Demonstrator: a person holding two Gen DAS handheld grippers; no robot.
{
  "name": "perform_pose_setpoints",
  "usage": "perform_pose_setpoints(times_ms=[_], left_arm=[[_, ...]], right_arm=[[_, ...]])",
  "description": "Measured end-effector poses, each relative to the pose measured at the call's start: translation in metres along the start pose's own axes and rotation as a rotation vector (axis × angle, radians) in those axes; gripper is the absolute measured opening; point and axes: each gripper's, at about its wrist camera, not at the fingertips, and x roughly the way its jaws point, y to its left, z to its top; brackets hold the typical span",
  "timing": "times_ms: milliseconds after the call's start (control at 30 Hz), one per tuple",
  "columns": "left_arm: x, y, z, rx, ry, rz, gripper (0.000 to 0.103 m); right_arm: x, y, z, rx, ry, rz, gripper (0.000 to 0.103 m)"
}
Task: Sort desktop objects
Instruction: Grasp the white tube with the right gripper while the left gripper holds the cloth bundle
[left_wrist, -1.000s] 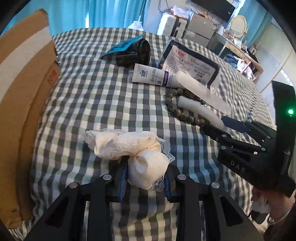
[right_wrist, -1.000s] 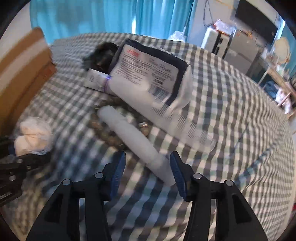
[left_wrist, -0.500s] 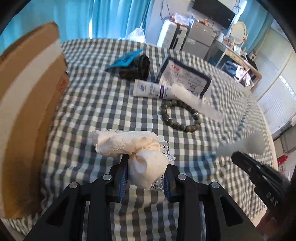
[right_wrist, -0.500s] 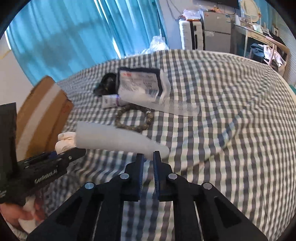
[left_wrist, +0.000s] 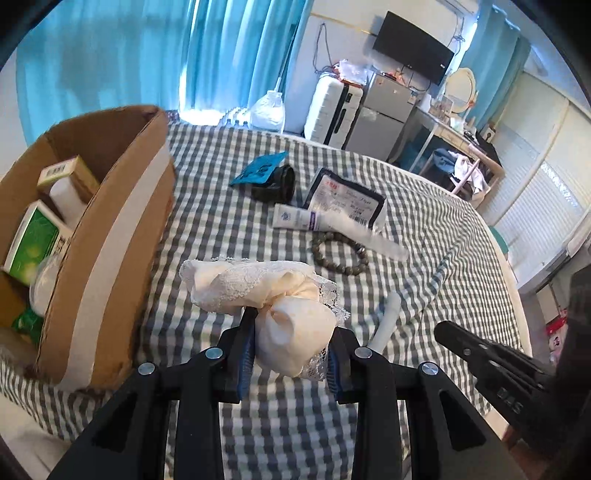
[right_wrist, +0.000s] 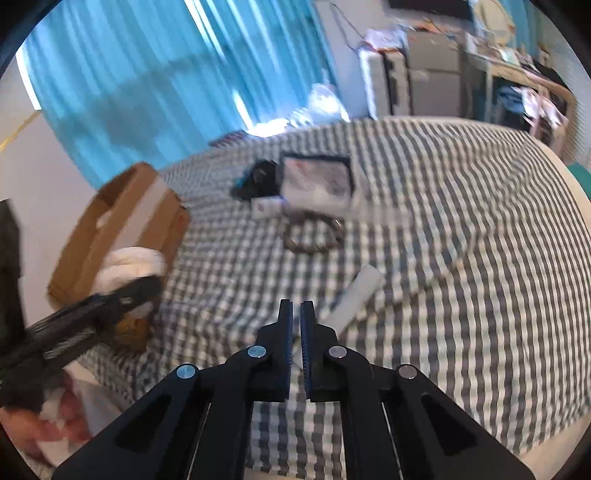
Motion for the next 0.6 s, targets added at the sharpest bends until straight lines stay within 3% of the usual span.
perform_pose_setpoints(times_ms=[67,233,400,500,567,600], left_arm=[[0.001,0.003,-0.006,0.0,0.005,0.004,0.032],[0.021,0.011,-0.015,-0.013,0.043,0.01,0.032],[0.046,0.015,-0.017,-0.017,0.078,0.013,0.032],[0.059,0.016,-0.02,-0.015,0.099,0.017,0.032],[0.064,0.016,-0.021,-0.012,0.111,0.016,0.032],[0.067,0.015,-0.021,-0.009,0.116,0.017,0.032]], right_arm=[[0.012,-0.01,-0.006,0.063,0.044,-0.004,0.017],[0.044,-0.026,-0.021,0.13,0.113,-0.039,0.025],[0.075,-0.031,-0.019,0.167,0.141,-0.047,0.043],[0.094,-0.033,-0.013,0.168,0.16,-0.043,0.043],[0.105,-0.029,-0.013,0.128,0.172,-0.078,0.022],[0.107,-0.026,-0.014,0.097,0.17,-0.101,0.02]])
